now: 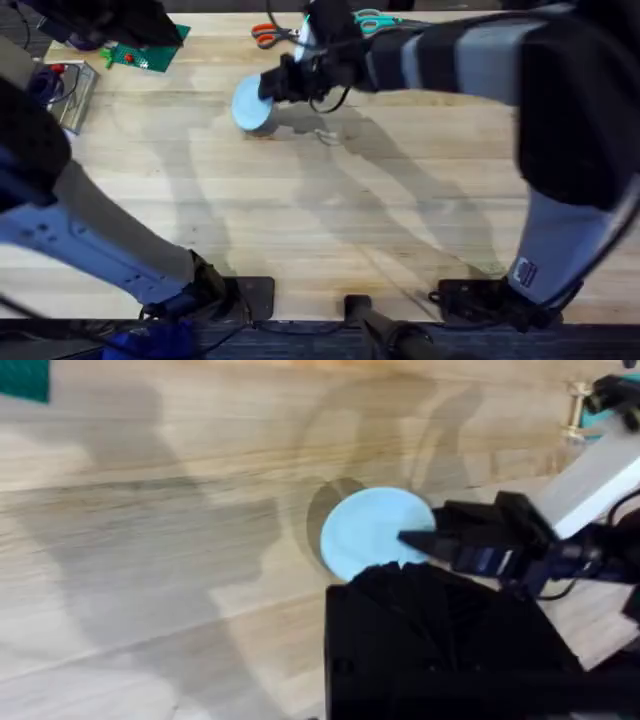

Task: Pick up the plates from the table one by one and place each into a slot on the dish rack.

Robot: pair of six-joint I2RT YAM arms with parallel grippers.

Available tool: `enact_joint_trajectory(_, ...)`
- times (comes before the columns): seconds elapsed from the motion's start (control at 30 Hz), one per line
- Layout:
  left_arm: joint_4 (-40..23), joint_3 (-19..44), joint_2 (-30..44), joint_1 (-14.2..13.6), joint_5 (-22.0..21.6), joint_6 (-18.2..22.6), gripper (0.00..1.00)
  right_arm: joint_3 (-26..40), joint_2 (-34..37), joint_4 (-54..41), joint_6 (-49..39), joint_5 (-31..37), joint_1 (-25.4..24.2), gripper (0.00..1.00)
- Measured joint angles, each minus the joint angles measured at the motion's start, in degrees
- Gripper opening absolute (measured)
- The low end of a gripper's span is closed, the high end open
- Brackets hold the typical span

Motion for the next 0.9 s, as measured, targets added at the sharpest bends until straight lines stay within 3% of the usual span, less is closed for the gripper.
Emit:
enact_joint_trajectory(0.17, -2.90, 0.19, -6.57, -1.74, -1.65, 0.17, 0.041, 0.00, -7.15, -7.98, -7.77, 0.02, -2.62, 0.030)
enact_joint_trajectory(0.4, -5.03, 0.19, -13.10, -6.70, -5.31, 0.34, 0.040, 0.00, -14.80, -19.66, -17.33, 1.72, -6.13, 0.029)
enact_joint_trajectory(0.9, -13.19, 0.19, -27.74, -19.64, -12.75, 0.36, 0.041, 0.00, -36.48, -41.34, -34.03, 16.45, -11.13, 0.029)
